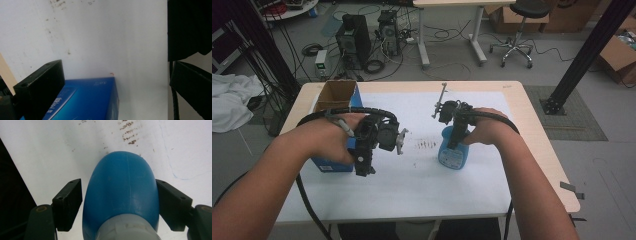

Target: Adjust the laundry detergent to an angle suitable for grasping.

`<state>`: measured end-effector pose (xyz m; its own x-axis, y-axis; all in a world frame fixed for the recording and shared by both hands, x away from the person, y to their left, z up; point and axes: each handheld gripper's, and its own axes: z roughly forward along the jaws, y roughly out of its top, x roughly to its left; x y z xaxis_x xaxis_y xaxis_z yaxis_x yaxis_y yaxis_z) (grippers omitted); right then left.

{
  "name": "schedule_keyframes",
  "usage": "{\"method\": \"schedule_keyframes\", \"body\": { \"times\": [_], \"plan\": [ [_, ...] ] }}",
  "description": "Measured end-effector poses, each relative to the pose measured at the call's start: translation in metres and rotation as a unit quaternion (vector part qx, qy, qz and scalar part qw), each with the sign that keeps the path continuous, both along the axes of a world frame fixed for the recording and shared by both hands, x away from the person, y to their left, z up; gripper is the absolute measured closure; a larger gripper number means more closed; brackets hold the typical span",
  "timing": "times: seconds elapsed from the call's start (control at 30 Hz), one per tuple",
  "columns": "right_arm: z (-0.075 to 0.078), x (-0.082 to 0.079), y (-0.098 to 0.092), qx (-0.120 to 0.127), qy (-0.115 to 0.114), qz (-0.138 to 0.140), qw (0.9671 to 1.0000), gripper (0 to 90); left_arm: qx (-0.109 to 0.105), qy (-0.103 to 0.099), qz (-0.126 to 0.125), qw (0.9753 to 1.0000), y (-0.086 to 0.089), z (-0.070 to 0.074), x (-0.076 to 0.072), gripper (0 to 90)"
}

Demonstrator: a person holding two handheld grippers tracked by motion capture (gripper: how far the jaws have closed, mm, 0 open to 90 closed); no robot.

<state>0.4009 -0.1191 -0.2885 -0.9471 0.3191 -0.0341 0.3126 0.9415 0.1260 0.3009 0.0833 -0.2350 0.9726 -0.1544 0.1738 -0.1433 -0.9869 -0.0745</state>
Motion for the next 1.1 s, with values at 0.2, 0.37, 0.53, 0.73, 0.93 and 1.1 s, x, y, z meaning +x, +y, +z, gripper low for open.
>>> {"method": "schedule_keyframes", "body": {
  "times": [0.2, 0.37, 0.53, 0.73, 0.93, 1.1],
  "plan": [
    [0.000, 0.000, 0.000, -0.003, 0.003, -0.001, 1.0000, 24.9, 0.003, 0.001, 0.001, 1.0000, 0.000, 0.000, 0.000, 0.3],
    [0.004, 0.000, 0.001, -0.010, 0.000, -0.003, 1.0000, 21.9, 0.003, 0.000, 0.001, 1.0000, 0.001, 0.000, 0.000, 0.3],
    [0.007, -0.001, 0.002, -0.015, 0.001, -0.001, 0.9999, 20.2, 0.002, 0.000, 0.001, 1.0000, 0.001, 0.001, 0.001, 0.3],
    [0.010, -0.003, 0.003, -0.020, -0.003, -0.002, 0.9998, 18.4, -0.001, 0.000, 0.000, 1.0000, 0.000, 0.000, 0.001, 0.3],
    [0.012, -0.003, 0.003, -0.021, -0.003, 0.000, 0.9998, 17.0, 0.000, 0.001, 0.001, 1.0000, 0.001, -0.001, 0.002, 0.3],
    [0.015, -0.004, 0.003, -0.022, 0.001, -0.003, 0.9998, 14.3, 0.001, 0.000, 0.002, 1.0000, 0.001, 0.000, 0.002, 0.3]
  ]
}}
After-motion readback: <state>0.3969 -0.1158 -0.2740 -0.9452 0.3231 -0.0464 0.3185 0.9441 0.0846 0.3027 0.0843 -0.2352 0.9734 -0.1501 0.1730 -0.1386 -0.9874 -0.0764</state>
